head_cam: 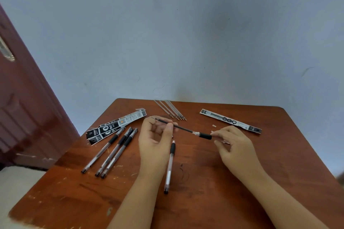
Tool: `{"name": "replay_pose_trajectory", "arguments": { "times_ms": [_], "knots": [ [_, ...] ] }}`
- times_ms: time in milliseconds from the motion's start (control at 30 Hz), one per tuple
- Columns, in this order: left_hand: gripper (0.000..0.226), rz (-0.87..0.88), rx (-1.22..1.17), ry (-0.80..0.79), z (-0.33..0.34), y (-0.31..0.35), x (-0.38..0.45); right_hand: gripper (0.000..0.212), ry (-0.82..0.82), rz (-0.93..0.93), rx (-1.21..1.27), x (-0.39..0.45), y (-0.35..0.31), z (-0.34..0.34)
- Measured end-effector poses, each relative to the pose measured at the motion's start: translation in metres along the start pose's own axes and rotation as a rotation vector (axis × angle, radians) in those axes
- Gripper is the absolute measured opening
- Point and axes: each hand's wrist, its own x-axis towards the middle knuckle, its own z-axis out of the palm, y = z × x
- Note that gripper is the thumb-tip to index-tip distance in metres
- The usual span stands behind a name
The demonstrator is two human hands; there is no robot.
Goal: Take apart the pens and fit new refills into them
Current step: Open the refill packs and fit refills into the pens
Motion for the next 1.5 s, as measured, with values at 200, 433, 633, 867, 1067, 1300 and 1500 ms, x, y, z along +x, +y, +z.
{"name": "replay_pose_trajectory", "arguments": {
  "times_ms": [200,433,633,867,1067,1300,1500],
  "knots": [
    [0.023,-0.023,0.032,-0.212,0.004,-0.001,-0.006,0.016,0.057,-0.08,0.076,0.0,-0.005,0.001],
    [0.034,-0.089,0.06,-0.378,0.004,-0.005,-0.007,0.025,0.003,-0.081,0.201,0.0,-0.01,-0.002],
    [0.038,-0.08,0.054,-0.408,0.005,-0.004,-0.006,0.03,-0.014,-0.105,0.305,-0.001,-0.012,-0.002],
    [0.028,-0.116,-0.051,-0.381,-0.001,0.005,-0.004,0.03,-0.027,-0.086,0.314,-0.005,-0.02,-0.001],
    [0.023,-0.146,-0.233,-0.072,-0.009,0.013,0.01,0.036,-0.322,0.13,-0.027,-0.003,-0.008,0.003],
    [0.019,0.044,0.279,0.013,-0.039,0.022,0.026,0.053,-0.686,0.173,-0.386,-0.006,-0.009,0.013],
    [0.026,0.179,0.69,-0.045,-0.062,-0.01,0.037,0.052,-0.661,0.161,-0.413,-0.009,-0.012,0.015]
  ]
}}
